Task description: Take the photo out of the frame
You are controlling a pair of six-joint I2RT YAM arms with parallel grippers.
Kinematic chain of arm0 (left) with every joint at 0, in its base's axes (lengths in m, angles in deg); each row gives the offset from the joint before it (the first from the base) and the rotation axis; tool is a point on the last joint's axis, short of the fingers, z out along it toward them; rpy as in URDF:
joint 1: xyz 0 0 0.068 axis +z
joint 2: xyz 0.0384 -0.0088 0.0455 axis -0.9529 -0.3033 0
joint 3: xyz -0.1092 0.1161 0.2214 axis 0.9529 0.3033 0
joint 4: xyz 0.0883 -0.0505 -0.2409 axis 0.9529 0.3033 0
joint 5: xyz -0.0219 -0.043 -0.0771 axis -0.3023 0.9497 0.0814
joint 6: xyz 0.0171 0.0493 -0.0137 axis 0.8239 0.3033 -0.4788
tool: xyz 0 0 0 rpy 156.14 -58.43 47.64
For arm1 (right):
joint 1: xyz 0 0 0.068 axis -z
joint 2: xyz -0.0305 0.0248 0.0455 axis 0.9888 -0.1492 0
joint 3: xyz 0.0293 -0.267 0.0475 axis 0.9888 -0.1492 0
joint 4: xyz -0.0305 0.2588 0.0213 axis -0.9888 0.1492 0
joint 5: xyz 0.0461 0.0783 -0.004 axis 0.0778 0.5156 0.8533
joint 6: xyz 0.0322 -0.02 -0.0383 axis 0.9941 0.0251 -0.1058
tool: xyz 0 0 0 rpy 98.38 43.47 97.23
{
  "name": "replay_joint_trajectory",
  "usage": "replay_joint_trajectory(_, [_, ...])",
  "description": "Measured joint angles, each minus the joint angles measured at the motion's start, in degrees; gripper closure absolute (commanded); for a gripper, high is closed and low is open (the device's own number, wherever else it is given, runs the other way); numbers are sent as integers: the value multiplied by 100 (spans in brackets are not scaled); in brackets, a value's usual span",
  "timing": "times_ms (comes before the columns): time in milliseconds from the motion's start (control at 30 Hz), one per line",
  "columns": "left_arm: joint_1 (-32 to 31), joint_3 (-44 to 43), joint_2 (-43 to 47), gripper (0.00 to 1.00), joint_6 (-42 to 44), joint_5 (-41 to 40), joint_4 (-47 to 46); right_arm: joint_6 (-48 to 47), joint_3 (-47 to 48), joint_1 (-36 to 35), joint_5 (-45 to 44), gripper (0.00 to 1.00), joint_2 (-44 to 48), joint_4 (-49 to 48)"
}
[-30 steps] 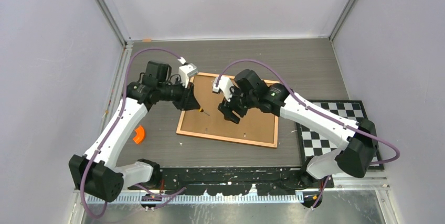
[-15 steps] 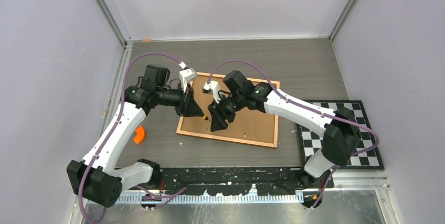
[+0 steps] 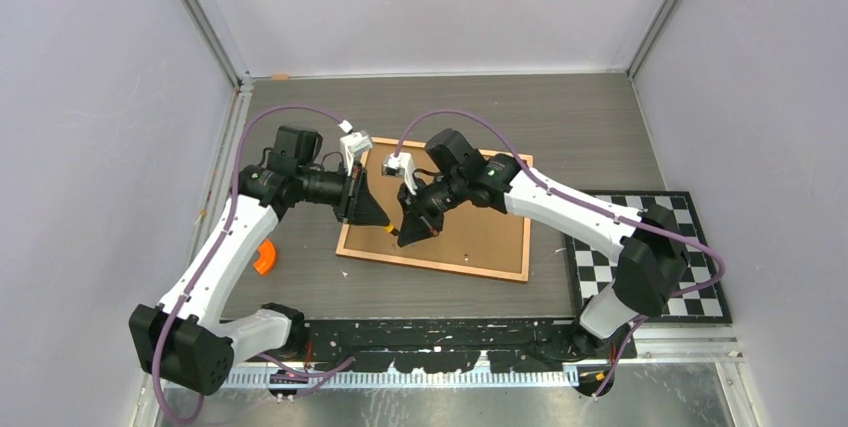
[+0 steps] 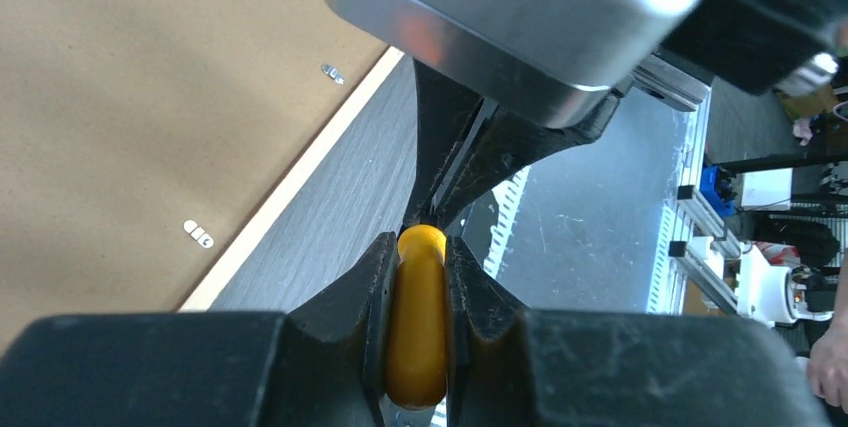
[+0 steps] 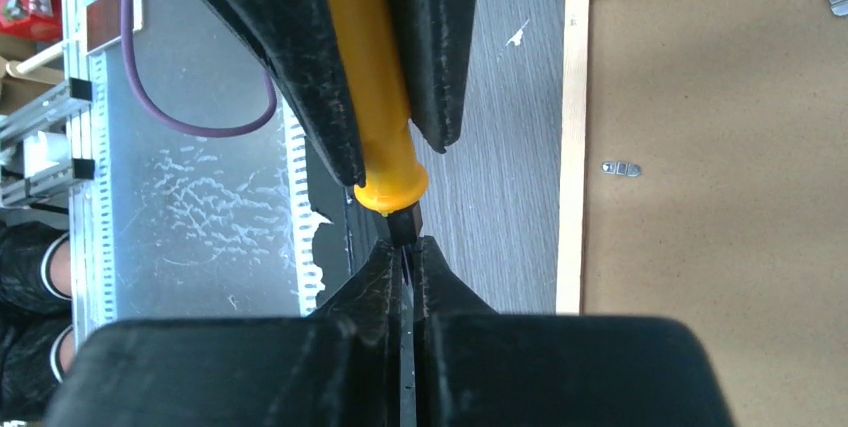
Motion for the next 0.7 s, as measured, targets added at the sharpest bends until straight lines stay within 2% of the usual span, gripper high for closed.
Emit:
replay_joint_trajectory(167, [186, 52, 2, 30, -107, 26, -131, -57, -4, 26, 28, 99, 85, 11])
replay_joint_trajectory(267, [431, 92, 83, 9, -138, -57, -247, -7, -26, 199, 7, 99, 262, 87])
replay_joint_trajectory(300, [507, 92, 127, 5, -140, -111, -275, 0, -44, 317, -17, 99, 343, 129])
replay_joint_trajectory(433, [695, 33, 264, 1, -87, -387, -251, -20, -125, 1067, -267, 99, 599, 354])
replay_joint_trajectory(567, [708, -155, 251, 8, 212, -922, -133, -219, -205, 2223, -695, 99, 619, 743])
replay_joint_trajectory(700, [671, -332, 166, 10, 787, -1346, 144, -498, -197, 3453, -1303, 99, 345, 1080])
